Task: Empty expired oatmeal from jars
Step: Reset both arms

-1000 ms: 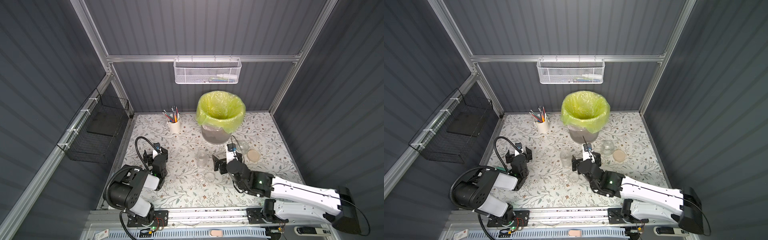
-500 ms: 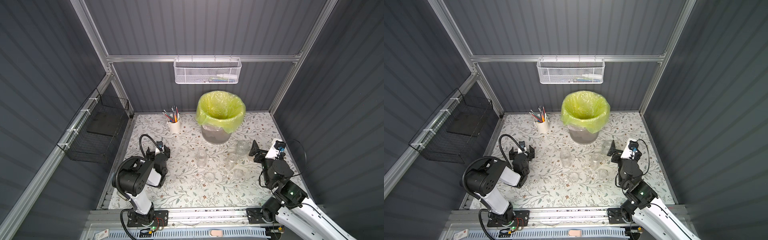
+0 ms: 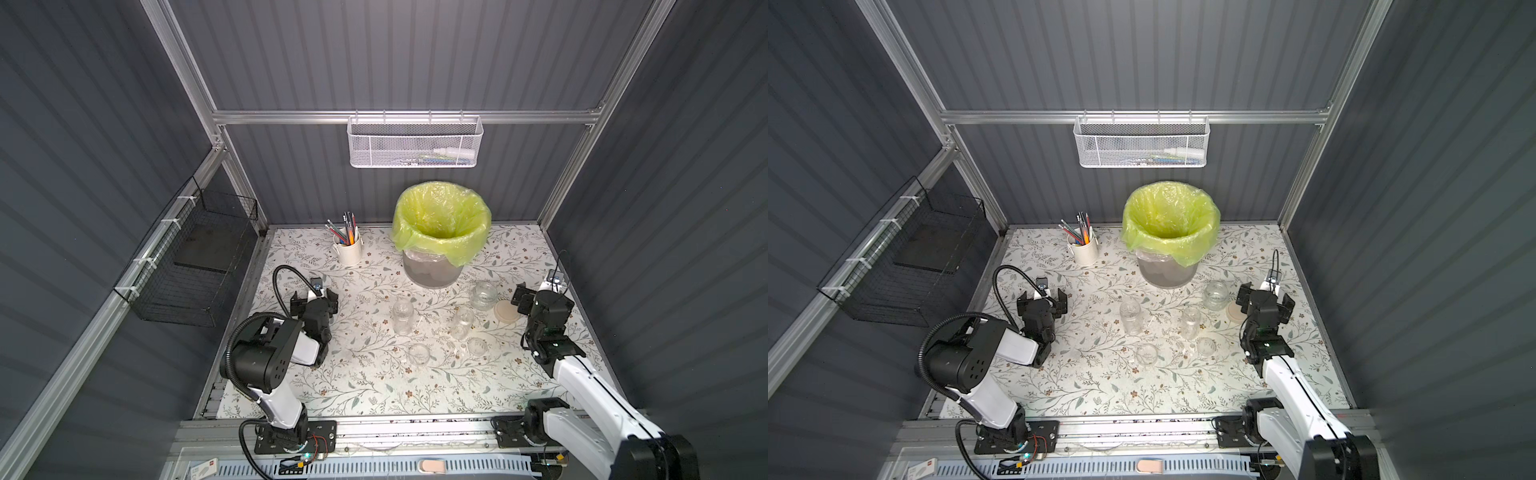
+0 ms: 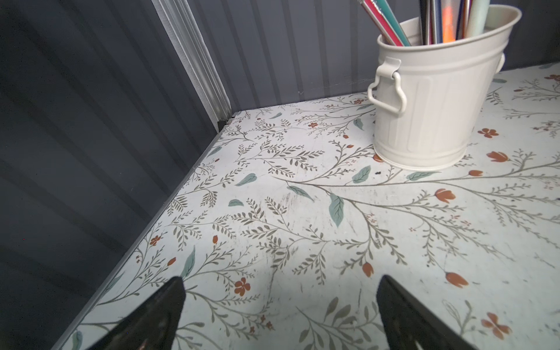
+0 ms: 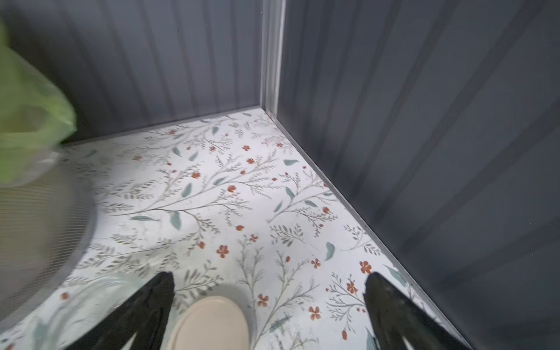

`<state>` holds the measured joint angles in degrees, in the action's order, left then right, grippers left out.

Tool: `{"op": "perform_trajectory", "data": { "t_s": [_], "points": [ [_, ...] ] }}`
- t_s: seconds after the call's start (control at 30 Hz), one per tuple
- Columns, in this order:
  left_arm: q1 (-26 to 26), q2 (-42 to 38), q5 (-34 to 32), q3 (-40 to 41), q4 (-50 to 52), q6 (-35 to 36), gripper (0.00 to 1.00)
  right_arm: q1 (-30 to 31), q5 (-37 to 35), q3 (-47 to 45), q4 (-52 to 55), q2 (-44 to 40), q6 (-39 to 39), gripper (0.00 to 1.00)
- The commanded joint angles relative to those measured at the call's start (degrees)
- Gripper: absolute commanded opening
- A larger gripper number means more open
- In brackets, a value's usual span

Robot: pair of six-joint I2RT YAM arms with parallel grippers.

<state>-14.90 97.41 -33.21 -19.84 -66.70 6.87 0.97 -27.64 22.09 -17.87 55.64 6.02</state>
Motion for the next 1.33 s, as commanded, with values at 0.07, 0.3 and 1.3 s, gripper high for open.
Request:
{"op": "perform_trajectory", "data": {
  "t_s": [0.07,0.3,1.3],
  "points": [
    [0.4,-0.7,-1.1,0.4,-1.8,-1.4,1.0,-4.0,8.0,-4.2,-16.2,5.5,-0.4,0.99],
    [0.4,-0.7,-1.1,0.3,-1.4,-1.4,1.0,-4.4,13.5,-7.2,-31.1,14.7,1.6,0.99],
    [0.4,0.0,-2.3,-8.2,13.9,-1.4,1.0,-4.0,21.8,-4.4,-39.9,28.0,-1.6,0.99]
  ]
}}
